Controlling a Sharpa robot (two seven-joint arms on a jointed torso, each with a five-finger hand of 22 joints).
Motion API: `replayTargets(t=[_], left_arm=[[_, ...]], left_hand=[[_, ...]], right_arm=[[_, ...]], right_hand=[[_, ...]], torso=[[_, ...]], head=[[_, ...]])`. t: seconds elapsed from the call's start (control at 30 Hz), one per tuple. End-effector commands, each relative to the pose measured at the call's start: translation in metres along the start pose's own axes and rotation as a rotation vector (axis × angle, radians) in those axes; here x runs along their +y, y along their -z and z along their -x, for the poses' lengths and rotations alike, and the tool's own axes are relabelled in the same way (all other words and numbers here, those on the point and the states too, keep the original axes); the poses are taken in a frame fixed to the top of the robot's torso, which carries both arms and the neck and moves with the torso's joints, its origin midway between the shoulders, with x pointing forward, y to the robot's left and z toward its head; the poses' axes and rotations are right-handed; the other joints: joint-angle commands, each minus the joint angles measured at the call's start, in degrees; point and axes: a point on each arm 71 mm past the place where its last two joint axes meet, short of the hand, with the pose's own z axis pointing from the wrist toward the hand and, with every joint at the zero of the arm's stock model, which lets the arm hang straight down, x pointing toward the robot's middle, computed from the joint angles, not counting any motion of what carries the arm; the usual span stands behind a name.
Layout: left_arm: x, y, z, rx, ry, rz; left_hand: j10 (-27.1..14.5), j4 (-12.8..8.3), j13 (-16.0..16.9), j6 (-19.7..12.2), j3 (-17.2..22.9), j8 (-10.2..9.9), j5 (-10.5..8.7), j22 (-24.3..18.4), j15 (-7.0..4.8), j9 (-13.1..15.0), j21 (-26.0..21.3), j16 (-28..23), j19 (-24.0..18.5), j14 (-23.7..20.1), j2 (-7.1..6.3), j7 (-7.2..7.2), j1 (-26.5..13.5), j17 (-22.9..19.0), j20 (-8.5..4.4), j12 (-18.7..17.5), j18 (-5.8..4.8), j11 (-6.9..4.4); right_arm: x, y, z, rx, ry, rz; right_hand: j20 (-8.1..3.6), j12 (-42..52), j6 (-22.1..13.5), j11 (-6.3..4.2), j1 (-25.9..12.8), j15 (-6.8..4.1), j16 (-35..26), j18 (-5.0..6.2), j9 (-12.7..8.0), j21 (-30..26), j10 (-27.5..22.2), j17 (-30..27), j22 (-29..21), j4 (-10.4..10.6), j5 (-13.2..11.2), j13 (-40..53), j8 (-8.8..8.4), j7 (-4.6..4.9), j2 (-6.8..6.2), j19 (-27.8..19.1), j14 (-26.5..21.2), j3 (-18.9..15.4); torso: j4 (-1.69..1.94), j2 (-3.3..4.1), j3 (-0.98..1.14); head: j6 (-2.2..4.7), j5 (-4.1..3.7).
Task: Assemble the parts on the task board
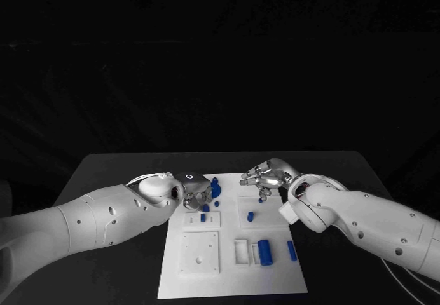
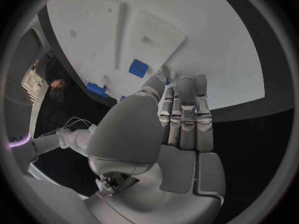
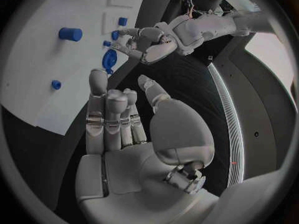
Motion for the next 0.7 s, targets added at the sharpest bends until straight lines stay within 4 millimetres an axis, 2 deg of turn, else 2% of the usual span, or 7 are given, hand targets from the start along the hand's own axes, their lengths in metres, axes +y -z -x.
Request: replayTargets(t=[0.03,0.27,0.3,0.5,0.7], left_arm=[[-0.0050,-0.0010,-0.0042,0.031,-0.003,-0.015],[-0.0057,-0.0005,-0.0068,0.039,-0.004,-0.022],[-0.0058,-0.0004,-0.0071,0.039,-0.004,-0.024],[-0.0064,0.0005,-0.0078,0.037,-0.003,-0.034],[-0.0082,0.0011,-0.0080,0.036,-0.001,-0.047]], left_hand=[[0.7,0.1,0.1,1.1,-0.5,0.0,-0.08,1.0,-0.12,0.1,-0.3,0.5,0.4,-0.3,0.57,0.14,-0.1,0.2,-0.02,0.6,-0.90,-0.32],[0.8,-0.3,0.1,3.6,-1.7,0.0,-0.06,1.1,-0.18,0.1,-0.8,1.5,0.6,-0.7,1.99,0.37,-0.4,0.5,-0.17,2.5,-1.13,-0.54],[1.0,-0.1,0.1,4.4,-1.8,0.0,0.08,1.1,-0.22,0.1,-0.9,1.8,0.7,-0.7,2.63,0.38,-0.6,0.6,-0.19,2.9,-1.16,-0.63],[1.3,-0.2,0.1,5.9,-1.6,-0.1,0.37,1.2,-0.32,0.0,-1.0,2.2,0.7,-0.9,3.96,0.22,-0.5,0.7,-0.30,3.6,-1.23,-0.87],[2.0,-0.7,0.1,4.4,-1.8,-0.1,0.56,1.2,-0.44,0.0,-0.8,2.9,0.7,-0.8,3.66,-0.10,-0.6,0.9,-0.42,4.6,-1.30,-1.13]], right_arm=[[0.0016,0.0002,-0.0010,0.009,0.008,0.016],[0.0015,0.0001,-0.0009,0.009,0.008,0.016],[0.0015,0.0001,-0.0009,0.009,0.008,0.016],[0.0013,0.0000,-0.0008,0.009,0.008,0.016],[0.0011,0.0001,-0.0007,0.009,0.008,0.016]], right_hand=[[-0.35,-0.2,0.2,0.04,-0.1,-0.22,0.1,0.27,0.0,-0.3,0.3,0.0,-0.1,0.1,0.4,0.0,0.00,-0.03,0.41,2.1,0.2,-0.3],[-0.35,-0.2,0.2,0.04,-0.1,-0.22,0.1,0.27,0.0,-0.3,0.3,0.0,-0.1,0.1,0.4,0.0,0.00,-0.03,0.41,2.1,0.2,-0.3],[-0.35,-0.2,0.2,0.04,-0.1,-0.22,0.1,0.27,0.0,-0.3,0.3,0.0,-0.1,0.1,0.4,0.0,0.00,-0.03,0.41,2.1,0.2,-0.3],[-0.35,-0.3,0.3,0.03,-0.1,-0.23,0.1,0.25,0.0,-0.4,0.2,0.0,-0.1,0.1,0.4,-0.1,-0.01,-0.05,0.46,2.0,0.2,-0.4],[-0.35,-0.3,0.3,0.03,-0.1,-0.23,0.1,0.25,0.0,-0.4,0.2,0.0,-0.1,0.1,0.4,-0.1,-0.01,-0.05,0.46,2.0,0.2,-0.4]], torso=[[0.00,-0.04,-0.02],[0.01,-0.01,-0.01],[0.02,-0.01,-0.01],[0.03,-0.02,-0.02],[0.05,0.00,0.00]], head=[[-0.06,0.03],[-0.08,-0.07],[-0.13,-0.11],[-0.25,-0.18],[-0.32,-0.16]])
